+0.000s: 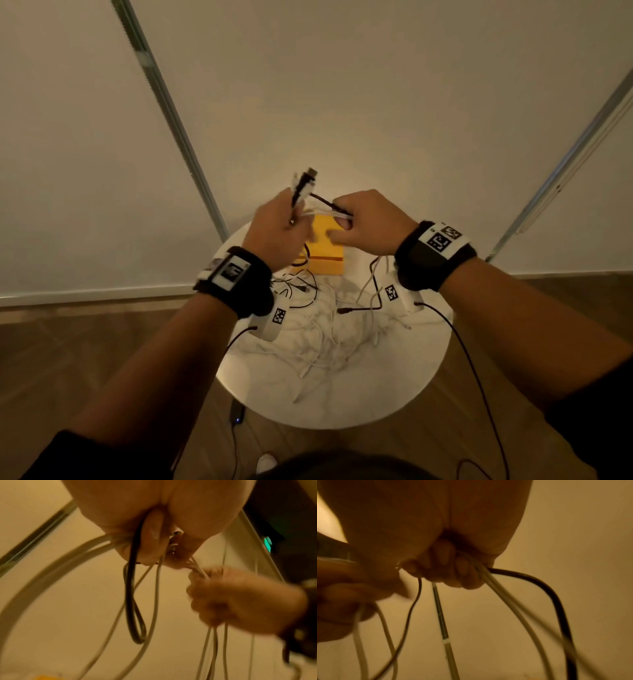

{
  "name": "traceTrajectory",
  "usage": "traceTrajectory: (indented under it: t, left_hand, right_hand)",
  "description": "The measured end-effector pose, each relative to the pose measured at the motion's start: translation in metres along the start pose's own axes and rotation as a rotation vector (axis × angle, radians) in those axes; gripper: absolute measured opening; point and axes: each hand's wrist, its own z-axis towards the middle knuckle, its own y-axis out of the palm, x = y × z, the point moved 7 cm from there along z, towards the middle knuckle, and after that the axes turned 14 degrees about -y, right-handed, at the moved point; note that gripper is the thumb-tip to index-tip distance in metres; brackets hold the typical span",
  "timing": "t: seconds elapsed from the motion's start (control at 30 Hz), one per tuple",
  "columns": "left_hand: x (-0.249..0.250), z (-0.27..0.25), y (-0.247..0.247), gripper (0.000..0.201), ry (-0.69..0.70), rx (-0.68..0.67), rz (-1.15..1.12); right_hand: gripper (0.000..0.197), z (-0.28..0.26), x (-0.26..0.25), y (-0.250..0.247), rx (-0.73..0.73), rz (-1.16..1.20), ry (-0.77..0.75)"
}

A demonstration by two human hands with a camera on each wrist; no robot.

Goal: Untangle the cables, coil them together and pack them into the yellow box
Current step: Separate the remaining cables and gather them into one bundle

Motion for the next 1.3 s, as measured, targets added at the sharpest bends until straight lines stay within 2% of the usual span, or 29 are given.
traceTrajectory:
  t: [0.03,0.13,0.17,0.23,0.33,0.53,0.63,0.73,0.87,0.9,0.97,1.07,1.13,1.17,1.23,1.3]
  left_hand:
    - [-0.004,0.003,-0.01,0.027,-0.044,0.001,-0.152]
    - [-0.018,0.009,-0.052,0.031,-0.271,0.084,-0.843]
    - [-0.022,0.011,-0.066,0.034,-0.319,0.111,-0.99]
    - [-0.023,0.011,-0.087,0.038,-0.322,0.126,-1.093]
    - [-0.028,0.009,-0.094,0.041,-0.314,0.156,-1.064]
    - [-0.053,0.008,-0.093,0.036,-0.401,0.261,-1.125]
    - [-0.061,0.007,-0.096,0.033,-0.391,0.306,-0.933]
    - [-0.068,0.008,-0.102,0.032,-0.392,0.356,-0.744]
    - [-0.068,0.008,-0.119,0.019,-0.353,0.39,-0.172]
    - [-0.068,0.006,-0.124,0.027,-0.365,0.395,-0.043]
    - [-0.069,0.004,-0.134,0.049,-0.368,0.381,0.055]
    - [-0.066,0.006,-0.137,0.058,-0.335,0.261,0.059]
    - [-0.06,0.006,-0.134,0.047,-0.28,0.164,-0.052]
    - [-0.056,0.005,-0.137,0.042,-0.236,0.162,-0.185]
    - [-0.05,0.002,-0.151,0.046,-0.179,0.262,-0.435]
    - [-0.044,0.002,-0.162,0.048,-0.141,0.354,-0.49]
  right_hand:
    - [0.037,-0.003,0.008,-0.002,0.028,0.036,0.03]
    - [0.041,-0.023,0.052,0.001,0.077,0.091,0.19]
    - [0.042,-0.033,0.07,0.004,0.076,0.106,0.254]
    - [0.044,-0.049,0.095,0.014,0.067,0.155,0.322]
    - [0.047,-0.057,0.107,0.028,0.039,0.157,0.332]
    - [0.053,-0.074,0.143,0.047,-0.047,0.029,0.386]
    - [0.054,-0.085,0.159,0.054,-0.124,-0.034,0.396]
    - [0.054,-0.083,0.167,0.054,-0.134,-0.061,0.414]
    - [0.049,-0.077,0.172,0.057,-0.172,-0.075,0.417]
    - [0.049,-0.075,0.172,0.059,-0.182,-0.079,0.413]
    - [0.049,-0.072,0.172,0.064,-0.191,-0.084,0.405]
    - [0.049,-0.069,0.173,0.076,-0.186,-0.068,0.417]
    - [0.049,-0.067,0.17,0.086,-0.201,-0.064,0.414]
    - [0.048,-0.066,0.166,0.093,-0.214,-0.052,0.413]
    - [0.044,-0.064,0.156,0.11,-0.248,-0.007,0.401]
    - [0.033,-0.062,0.144,0.13,-0.295,0.058,0.365]
